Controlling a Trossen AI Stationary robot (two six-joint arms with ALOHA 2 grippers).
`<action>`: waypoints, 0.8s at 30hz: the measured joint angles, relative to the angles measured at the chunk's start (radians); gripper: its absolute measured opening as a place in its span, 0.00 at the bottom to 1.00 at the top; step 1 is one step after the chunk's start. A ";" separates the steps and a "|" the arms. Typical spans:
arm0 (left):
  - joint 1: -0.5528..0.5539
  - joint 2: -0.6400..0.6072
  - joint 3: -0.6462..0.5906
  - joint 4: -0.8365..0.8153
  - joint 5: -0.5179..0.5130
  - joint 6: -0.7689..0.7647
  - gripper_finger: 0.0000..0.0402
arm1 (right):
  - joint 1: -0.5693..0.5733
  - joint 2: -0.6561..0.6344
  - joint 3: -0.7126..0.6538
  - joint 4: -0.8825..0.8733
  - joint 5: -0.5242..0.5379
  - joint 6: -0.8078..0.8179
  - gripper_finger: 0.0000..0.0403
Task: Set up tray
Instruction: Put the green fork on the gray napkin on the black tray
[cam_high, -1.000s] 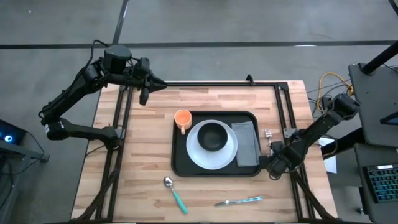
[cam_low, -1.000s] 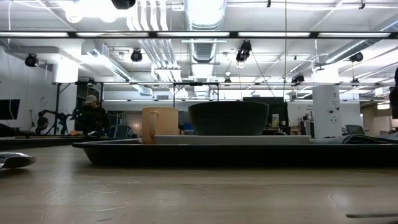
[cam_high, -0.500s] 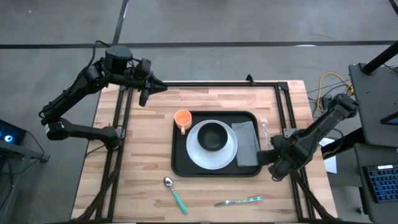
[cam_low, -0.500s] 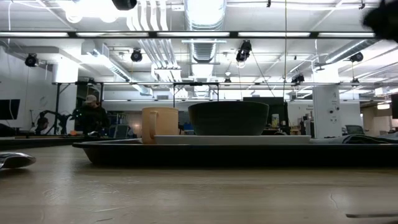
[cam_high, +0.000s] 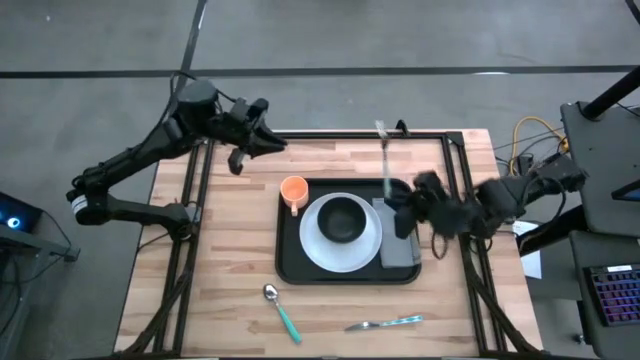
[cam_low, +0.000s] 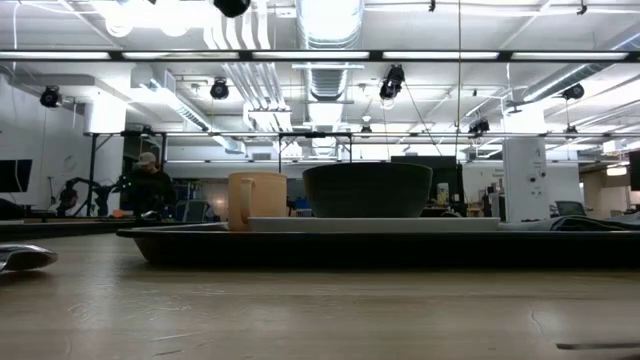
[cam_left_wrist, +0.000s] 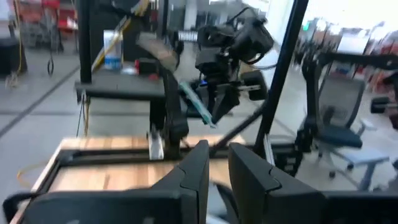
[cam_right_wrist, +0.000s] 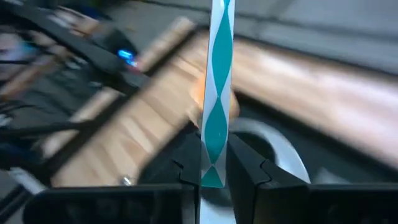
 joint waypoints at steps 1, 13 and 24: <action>0.000 0.000 -0.027 0.062 0.001 -0.030 0.11 | -0.033 0.000 0.009 0.077 -0.031 -0.114 0.08; 0.000 0.000 -0.183 0.472 0.043 -0.155 0.11 | -0.364 0.134 0.020 0.711 -0.633 -0.646 0.08; 0.000 -0.001 -0.191 0.514 0.147 -0.308 0.11 | -0.446 0.452 0.301 0.806 -1.032 -0.787 0.08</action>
